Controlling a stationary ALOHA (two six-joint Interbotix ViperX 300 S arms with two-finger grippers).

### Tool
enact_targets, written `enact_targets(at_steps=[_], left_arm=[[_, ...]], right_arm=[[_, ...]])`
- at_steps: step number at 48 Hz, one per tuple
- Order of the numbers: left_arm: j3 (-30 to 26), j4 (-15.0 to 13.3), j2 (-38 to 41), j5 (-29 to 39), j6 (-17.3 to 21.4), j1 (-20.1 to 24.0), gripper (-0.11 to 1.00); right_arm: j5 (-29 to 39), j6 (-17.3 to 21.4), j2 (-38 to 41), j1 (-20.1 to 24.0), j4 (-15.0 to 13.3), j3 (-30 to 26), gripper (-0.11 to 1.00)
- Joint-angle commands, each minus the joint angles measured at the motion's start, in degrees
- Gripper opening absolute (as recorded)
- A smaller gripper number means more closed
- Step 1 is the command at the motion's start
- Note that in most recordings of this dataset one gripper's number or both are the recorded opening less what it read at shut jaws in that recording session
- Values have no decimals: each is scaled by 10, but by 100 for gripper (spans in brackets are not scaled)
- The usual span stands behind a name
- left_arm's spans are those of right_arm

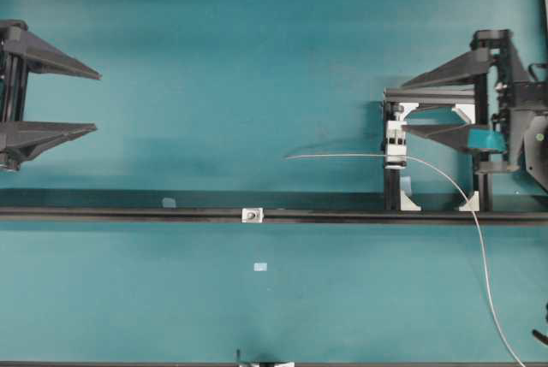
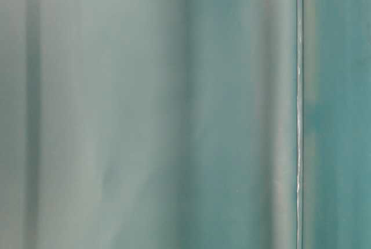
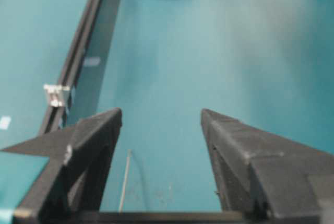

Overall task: Insert the wire through the hole in the metal fitting marked with a red label. (retake)
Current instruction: 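Move the right gripper down over the grey wire near the clamp, then lower the right gripper around the wire and close on it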

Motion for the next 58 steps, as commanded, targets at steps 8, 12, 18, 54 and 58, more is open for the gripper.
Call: enact_targets(at_steps=[8,12,18,54,58], left_arm=[[8,-4,4,-4,-7,5,58],[9,-3,4,-1,-10,15,58],[13,-3,5,2,-10,26,59],[-26,0,319,-127,-2,14,58],[-34,0,339,-139,-1,11,58]], right_arm=[[-19,2,54,-2,1,-31,71],[-25,2,70,-2,1,-37,71],[-32,2,91,-2,1,-45,71],[-28,31,160,4,0,-58,71],[-30,35,180,12,-1,-61,71]])
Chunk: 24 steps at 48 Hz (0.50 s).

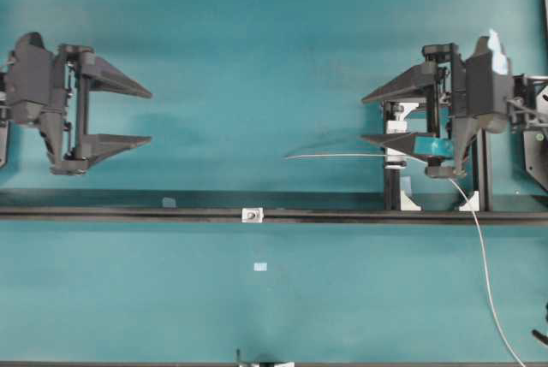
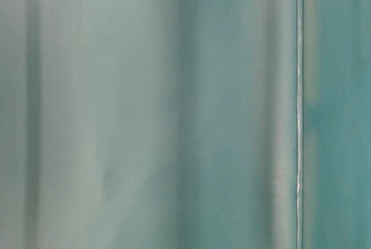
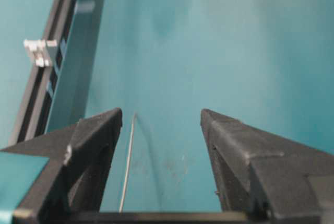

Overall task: Insert the wire through the hole in the metal fitting marked with a red label. (retake)
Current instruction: 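Lower the right gripper around the wire and close on it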

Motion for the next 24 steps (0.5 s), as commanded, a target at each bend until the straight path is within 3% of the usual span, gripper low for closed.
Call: enact_targets(at_steps=[1,11,24], left_arm=[[-18,1,18,-18,1,-3,58],[-42,1,83,-23,1,-3,58],[-78,2,148,-23,1,-3,58]], right_arm=[[-5,3,18,12,-1,-13,71],[-5,5,63,21,-1,-31,71],[-2,38,118,20,-1,-53,71]])
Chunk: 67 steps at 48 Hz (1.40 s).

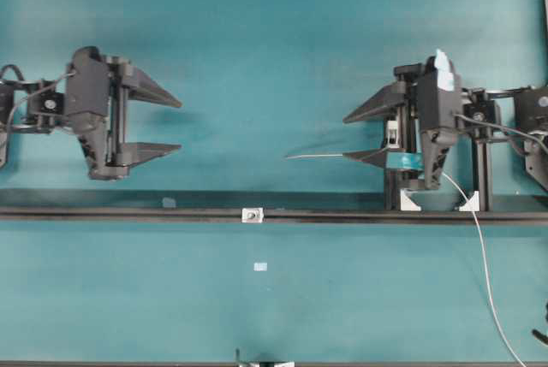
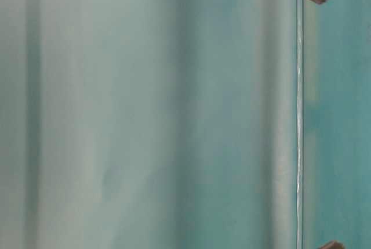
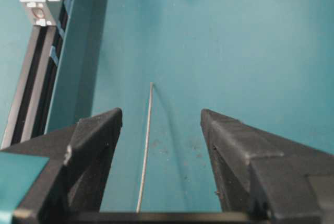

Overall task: Insert the wire through the hole in the metal fitting marked with a red label. (retake)
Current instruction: 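Lower the right gripper around the wire and close on it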

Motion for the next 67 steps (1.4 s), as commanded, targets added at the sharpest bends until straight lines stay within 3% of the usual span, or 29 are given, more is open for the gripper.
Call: enact_targets(at_steps=[1,15,32,67], left_arm=[[-17,2,10,-5,2,-1,58],[-25,2,31,-11,3,-1,58],[-25,2,31,-17,3,-1,58],[-25,2,32,-17,3,-1,58]], right_arm=[[-2,8,10,1,-1,-14,71],[4,19,47,1,-1,-32,71],[65,19,90,1,0,-76,71],[31,19,150,-4,0,-96,71]])
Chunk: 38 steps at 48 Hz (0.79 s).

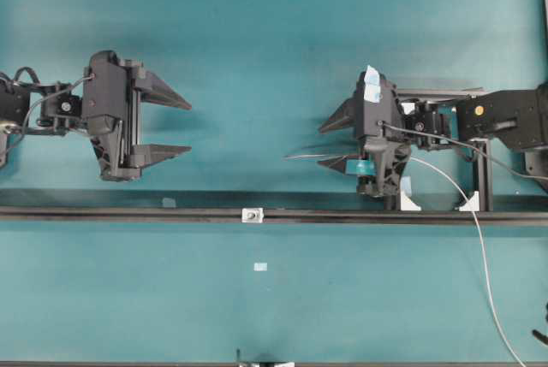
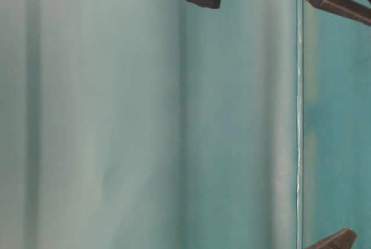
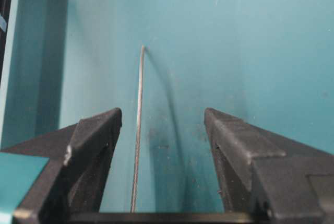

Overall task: Insert the wire through the hole in the metal fitting marked with a red label. (retake)
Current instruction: 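Lower the right gripper around the wire and close on it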

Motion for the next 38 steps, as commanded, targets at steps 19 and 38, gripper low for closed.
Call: enact_targets(at_steps=[19,38], left_arm=[[-7,1,-4,-5,1,-2,58],[-7,1,-5,-5,0,-2,58]], right_arm=[[-9,1,5,-1,0,-17,71],[-23,0,5,-1,0,-11,71]])
